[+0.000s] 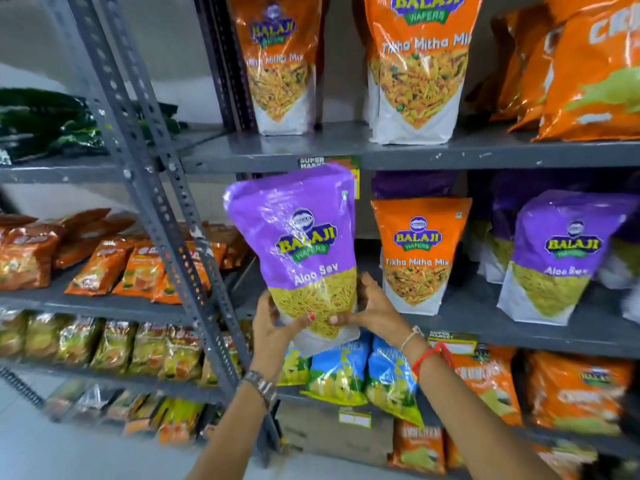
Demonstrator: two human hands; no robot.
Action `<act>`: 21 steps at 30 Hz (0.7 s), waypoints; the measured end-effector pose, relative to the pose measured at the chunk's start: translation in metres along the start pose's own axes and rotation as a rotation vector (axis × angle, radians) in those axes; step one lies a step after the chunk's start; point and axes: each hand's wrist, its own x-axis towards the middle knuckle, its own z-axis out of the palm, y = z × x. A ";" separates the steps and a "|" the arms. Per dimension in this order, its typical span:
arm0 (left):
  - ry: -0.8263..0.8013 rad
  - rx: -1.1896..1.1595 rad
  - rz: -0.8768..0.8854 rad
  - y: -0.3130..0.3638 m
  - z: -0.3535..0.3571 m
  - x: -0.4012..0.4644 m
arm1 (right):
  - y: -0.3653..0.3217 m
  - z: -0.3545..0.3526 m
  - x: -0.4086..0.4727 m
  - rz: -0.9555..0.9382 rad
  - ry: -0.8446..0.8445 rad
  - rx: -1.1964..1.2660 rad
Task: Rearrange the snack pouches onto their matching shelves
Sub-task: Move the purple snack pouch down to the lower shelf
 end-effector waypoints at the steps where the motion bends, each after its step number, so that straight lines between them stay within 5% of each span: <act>1: 0.008 0.001 -0.022 -0.011 0.004 -0.004 | 0.013 -0.001 -0.002 0.026 0.007 0.003; 21: 0.149 0.156 -0.217 -0.096 0.052 0.083 | 0.082 -0.025 0.090 0.093 -0.021 0.083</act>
